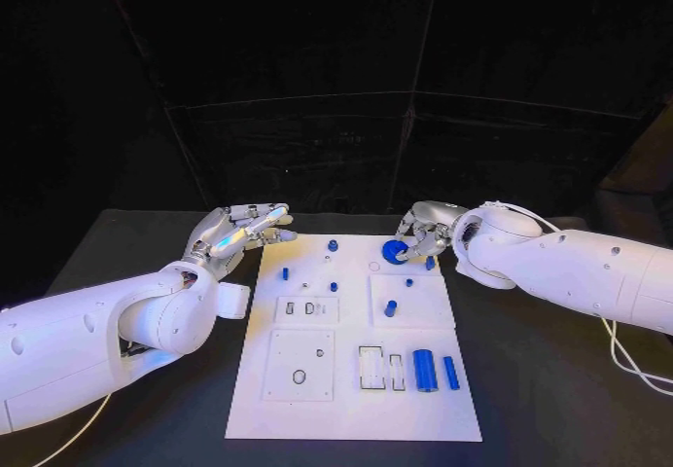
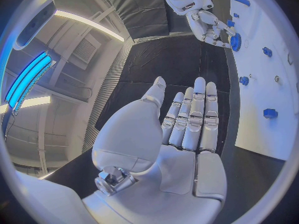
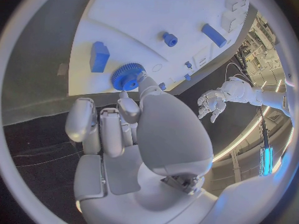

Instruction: Assemble the parts on the task board

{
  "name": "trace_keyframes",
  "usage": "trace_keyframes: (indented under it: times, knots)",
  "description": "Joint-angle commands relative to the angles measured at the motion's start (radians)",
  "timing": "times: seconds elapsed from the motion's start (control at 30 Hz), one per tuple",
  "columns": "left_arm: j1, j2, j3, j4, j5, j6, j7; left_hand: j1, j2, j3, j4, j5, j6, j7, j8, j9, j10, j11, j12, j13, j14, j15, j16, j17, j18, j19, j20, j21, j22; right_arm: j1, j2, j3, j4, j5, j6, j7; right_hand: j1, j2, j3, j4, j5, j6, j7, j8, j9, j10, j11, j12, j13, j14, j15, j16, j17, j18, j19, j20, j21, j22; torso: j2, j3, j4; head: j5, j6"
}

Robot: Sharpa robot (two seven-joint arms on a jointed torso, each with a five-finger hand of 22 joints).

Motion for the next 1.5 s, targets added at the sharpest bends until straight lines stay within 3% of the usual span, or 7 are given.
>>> trace_keyframes:
  times: [0.03, 0.67, 0.83, 1.03, 1.23, 1.5]
  knots:
    - [0.001, 0.001, 0.001, 0.001, -0.001, 0.013, 0.004, -0.002, 0.011, 0.001, -0.006, -0.002, 0.002, 0.013, 0.002, 0.001, -0.002, -0.002, 0.004, 0.000, 0.002, 0.003, -0.004, 0.001, 0.014, 0.005, 0.001, -0.004, -0.001, 0.002, 0.004, 0.000, -0.001, -0.016, 0.022, -0.001, 0.010, 0.004, 0.000, -0.008, 0.005, 0.008, -0.002, 0.006, 0.001, 0.008, 0.003, 0.010, 0.010, 0.051, 0.008, 0.007, 0.005, -0.017, 0.008, -0.002, 0.006, 0.006, -0.001, -0.0002, 0.0004, 0.002, -0.001]
    - [0.001, 0.003, 0.001, -0.002, -0.001, 0.010, 0.004, -0.002, 0.011, 0.001, -0.006, -0.002, 0.002, 0.013, 0.002, 0.001, -0.002, -0.002, 0.004, 0.000, 0.002, 0.003, -0.004, 0.001, 0.014, 0.005, 0.001, -0.004, -0.001, -0.003, 0.023, 0.000, -0.012, -0.074, 0.038, -0.020, 0.032, 0.031, 0.025, -0.038, 0.010, 0.027, -0.002, 0.018, -0.001, 0.017, 0.002, 0.057, 0.061, 0.054, 0.007, 0.021, 0.033, -0.021, 0.019, -0.002, 0.020, 0.033, 0.000, 0.0007, 0.0006, 0.003, -0.008]
    - [0.001, 0.003, 0.001, -0.003, -0.001, 0.011, 0.004, -0.002, 0.011, 0.001, -0.006, -0.002, 0.002, 0.013, 0.002, 0.001, -0.002, -0.002, 0.004, 0.000, 0.002, 0.003, -0.004, 0.001, 0.014, 0.005, 0.001, -0.004, -0.001, -0.005, 0.024, 0.000, -0.012, -0.100, 0.019, -0.028, 0.058, 0.055, 0.070, -0.064, -0.018, 0.042, 0.000, 0.020, -0.004, 0.016, 0.001, 0.066, 0.074, 0.055, 0.007, 0.025, 0.043, -0.024, 0.025, -0.003, 0.028, 0.048, -0.001, 0.0004, 0.0005, 0.003, -0.009]
    - [0.001, 0.003, 0.001, -0.001, -0.001, 0.011, 0.003, -0.002, 0.011, 0.001, -0.006, -0.002, 0.002, 0.013, 0.002, 0.001, -0.002, -0.002, 0.004, 0.000, 0.002, 0.003, -0.004, 0.001, 0.014, 0.005, 0.001, -0.004, -0.001, -0.006, 0.019, 0.000, 0.004, -0.115, -0.014, -0.026, 0.070, 0.062, 0.133, -0.091, -0.024, 0.072, -0.004, 0.020, -0.006, 0.026, -0.002, 0.093, 0.103, 0.056, 0.005, 0.029, 0.052, -0.029, 0.037, -0.004, 0.040, 0.074, -0.001, 0.0001, 0.0000, 0.002, -0.009]
    - [0.001, 0.003, 0.001, 0.004, -0.001, 0.011, 0.001, -0.002, 0.012, 0.001, -0.008, -0.002, 0.003, 0.013, 0.002, 0.001, -0.002, -0.003, 0.005, 0.000, 0.003, 0.003, -0.005, 0.002, 0.014, 0.006, 0.001, -0.005, -0.001, -0.007, 0.008, 0.000, 0.057, -0.119, -0.080, -0.027, 0.027, 0.049, 0.179, -0.092, -0.025, 0.095, -0.009, 0.011, -0.008, 0.035, -0.005, 0.110, 0.122, 0.057, 0.002, 0.032, 0.059, -0.034, 0.054, -0.006, 0.054, 0.105, -0.001, 0.0006, -0.0015, 0.001, -0.008]
    - [0.001, 0.001, 0.001, 0.005, -0.001, 0.009, 0.001, -0.002, 0.012, 0.001, -0.008, -0.002, 0.003, 0.013, 0.002, 0.001, -0.002, -0.003, 0.005, 0.000, 0.003, 0.003, -0.005, 0.002, 0.014, 0.006, 0.001, -0.005, -0.001, -0.007, 0.001, 0.000, 0.111, -0.163, -0.166, -0.043, 0.000, 0.035, 0.207, -0.094, -0.020, 0.109, -0.011, 0.002, -0.008, 0.038, -0.007, 0.112, 0.126, 0.057, 0.001, 0.032, 0.062, -0.037, 0.062, -0.007, 0.061, 0.121, -0.002, -0.0011, 0.0021, 0.000, -0.005]
